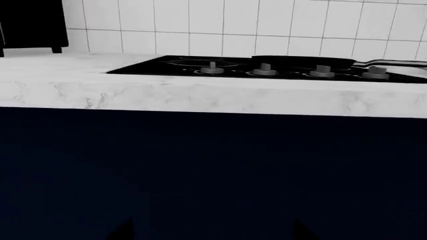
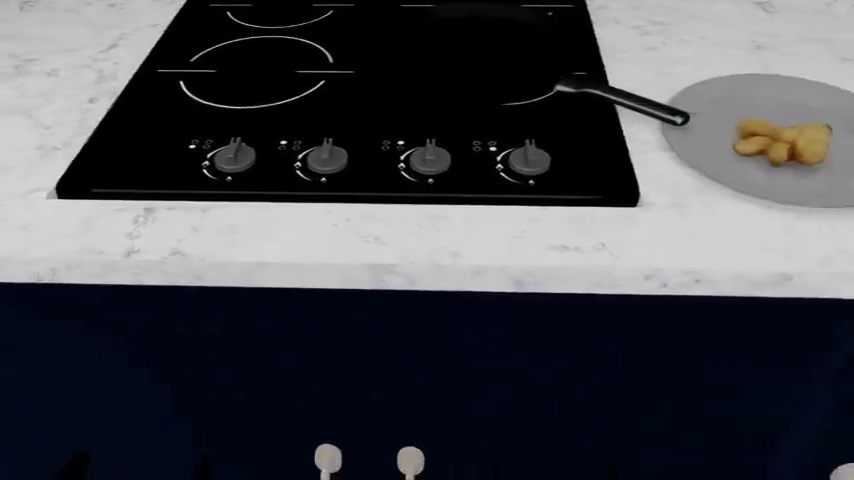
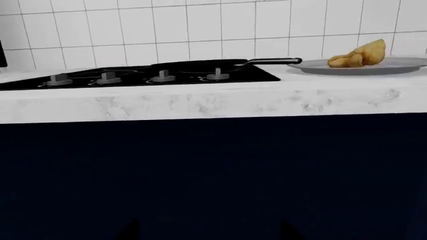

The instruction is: Pick the ginger from the plate and place it in the pan.

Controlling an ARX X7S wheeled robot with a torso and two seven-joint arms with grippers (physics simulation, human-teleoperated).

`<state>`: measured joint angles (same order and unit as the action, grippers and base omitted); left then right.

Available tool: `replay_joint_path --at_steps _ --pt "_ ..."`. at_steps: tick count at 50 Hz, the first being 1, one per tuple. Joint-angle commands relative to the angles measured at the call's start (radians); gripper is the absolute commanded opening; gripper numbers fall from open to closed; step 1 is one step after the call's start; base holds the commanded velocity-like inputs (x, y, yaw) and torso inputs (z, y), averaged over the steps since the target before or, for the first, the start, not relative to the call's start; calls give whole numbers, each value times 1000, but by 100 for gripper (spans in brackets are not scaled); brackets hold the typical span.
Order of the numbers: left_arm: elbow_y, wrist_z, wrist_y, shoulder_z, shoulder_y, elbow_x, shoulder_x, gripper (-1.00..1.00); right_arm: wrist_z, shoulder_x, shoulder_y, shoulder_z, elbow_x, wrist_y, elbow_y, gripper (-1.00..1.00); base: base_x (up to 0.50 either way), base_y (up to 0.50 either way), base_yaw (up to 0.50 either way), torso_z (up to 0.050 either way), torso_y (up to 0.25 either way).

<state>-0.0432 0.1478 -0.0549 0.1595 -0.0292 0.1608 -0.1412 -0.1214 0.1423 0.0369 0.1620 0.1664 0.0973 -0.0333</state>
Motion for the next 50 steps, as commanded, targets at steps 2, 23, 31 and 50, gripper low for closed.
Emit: replay_joint_path --at_steps 2,23,31,50 --pt "-11 11 3 4 -2 14 -10 100 -9 8 -1 15 4 -6 -4 100 -8 -496 0 0 0" --pt "-24 28 6 17 -4 23 -26 100 -28 23 -8 39 4 -40 -17 100 -3 -225 0 0 0" --pt "-17 31 0 22 -1 27 -29 100 -35 23 -7 39 11 -23 -3 100 0 0 0 0 0" --pt "-15 46 -8 24 -4 40 -39 100 -39 33 -7 50 26 -12 -4 100 -6 -315 0 0 0"
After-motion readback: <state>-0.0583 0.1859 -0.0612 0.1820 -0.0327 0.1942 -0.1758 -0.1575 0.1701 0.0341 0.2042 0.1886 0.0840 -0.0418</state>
